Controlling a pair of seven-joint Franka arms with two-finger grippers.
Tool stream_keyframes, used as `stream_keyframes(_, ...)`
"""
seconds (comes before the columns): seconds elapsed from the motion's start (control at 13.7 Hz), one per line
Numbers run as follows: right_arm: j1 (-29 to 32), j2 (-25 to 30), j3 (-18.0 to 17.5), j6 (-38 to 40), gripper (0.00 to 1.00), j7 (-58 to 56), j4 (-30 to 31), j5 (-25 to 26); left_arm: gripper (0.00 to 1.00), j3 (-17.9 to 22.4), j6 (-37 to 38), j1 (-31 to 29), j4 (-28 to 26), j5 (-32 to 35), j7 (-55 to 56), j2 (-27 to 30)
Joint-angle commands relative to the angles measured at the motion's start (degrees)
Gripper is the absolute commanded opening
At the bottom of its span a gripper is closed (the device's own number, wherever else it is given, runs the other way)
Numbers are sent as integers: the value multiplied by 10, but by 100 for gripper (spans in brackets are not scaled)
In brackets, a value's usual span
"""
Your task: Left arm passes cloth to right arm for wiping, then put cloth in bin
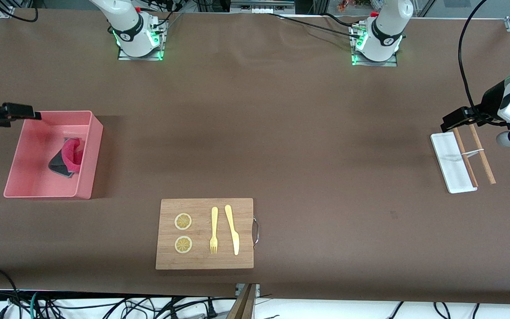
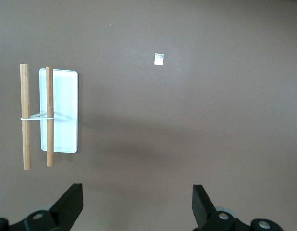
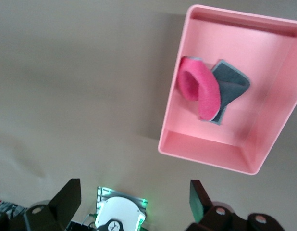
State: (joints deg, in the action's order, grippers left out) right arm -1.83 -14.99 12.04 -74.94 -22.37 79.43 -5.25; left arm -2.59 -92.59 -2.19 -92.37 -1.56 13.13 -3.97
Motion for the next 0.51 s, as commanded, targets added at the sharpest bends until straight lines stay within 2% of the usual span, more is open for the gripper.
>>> stream_keyframes(0.0,4,42,-41,9,100,7,17,37,100,2,13,5,17,16,-6,-6)
stream_keyframes(0.22,5,65,-75,13,100,119,17,43,100,2,13,5,17,16,-5,-6)
stream_keyframes(0.44,5,74,-80,2,100,140,23,40,100,2,13,5,17,16,-5,-6)
